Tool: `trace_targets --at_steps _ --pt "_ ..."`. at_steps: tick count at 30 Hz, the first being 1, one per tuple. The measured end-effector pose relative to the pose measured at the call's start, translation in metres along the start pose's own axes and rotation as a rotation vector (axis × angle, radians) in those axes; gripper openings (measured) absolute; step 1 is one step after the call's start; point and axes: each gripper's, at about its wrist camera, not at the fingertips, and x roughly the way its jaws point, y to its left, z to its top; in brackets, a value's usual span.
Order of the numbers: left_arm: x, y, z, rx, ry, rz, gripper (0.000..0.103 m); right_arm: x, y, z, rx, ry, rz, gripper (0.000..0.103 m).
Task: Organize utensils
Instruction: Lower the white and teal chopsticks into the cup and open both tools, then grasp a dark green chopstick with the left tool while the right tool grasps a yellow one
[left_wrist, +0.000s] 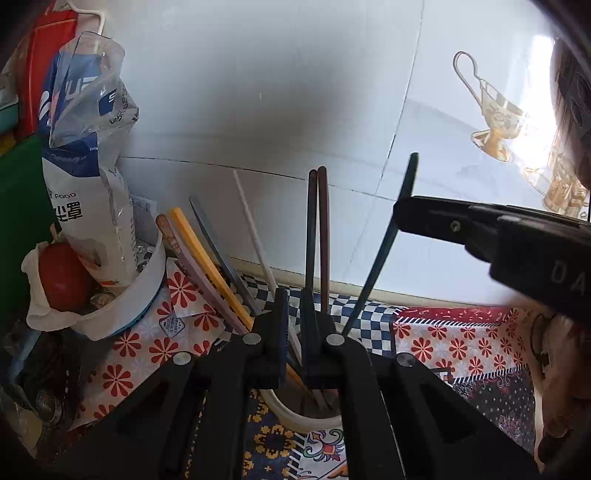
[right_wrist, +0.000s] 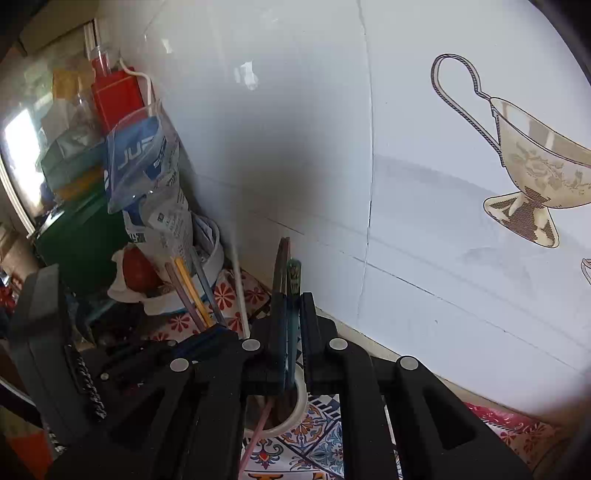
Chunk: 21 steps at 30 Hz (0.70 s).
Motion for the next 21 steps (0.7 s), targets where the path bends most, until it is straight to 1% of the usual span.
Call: trace_targets --at_steps 4,7,9,12,15,17,18,20,21 --pt "-0.023 0.000 0.004 0.001 -0.006 -0.015 0.003 -0.011 0.004 -0.004 -0.022 0.022 -0.006 0.007" --pt "-0.040 -0.001 0.008 -0.011 -0.003 -0.025 0.004 -0.024 0.006 -0.004 -0.019 0.021 -0.007 0.009" --pt "-0.054 0.000 0.009 -0.019 -0.004 -0.031 0.005 -0.037 0.008 -0.005 -0.024 0.010 -0.022 0.014" --pt "-0.076 0.000 0.007 -0.016 -0.009 -0.027 0.008 -0.057 0.014 -0.009 -0.034 -0.012 -0.039 0.016" --pt "-0.097 -0.003 0.002 -0.008 -0.009 -0.022 0.013 -0.078 0.020 -0.015 -0.039 -0.036 -0.063 0.021" --pt "-0.111 -0.003 -0.003 -0.009 -0.003 -0.020 0.021 -0.090 0.023 -0.022 -0.037 -0.048 -0.074 0.025" --pt "-0.111 0.000 -0.006 -0.010 0.000 -0.019 0.023 -0.096 0.024 -0.025 -0.035 -0.051 -0.079 0.027" --pt "-0.121 0.003 -0.013 -0.014 0.004 -0.008 0.037 -0.107 0.027 -0.033 -0.028 -0.056 -0.089 0.028" --pt "-0.123 0.005 -0.016 -0.017 0.003 0.000 0.040 -0.111 0.028 -0.037 -0.025 -0.056 -0.092 0.028"
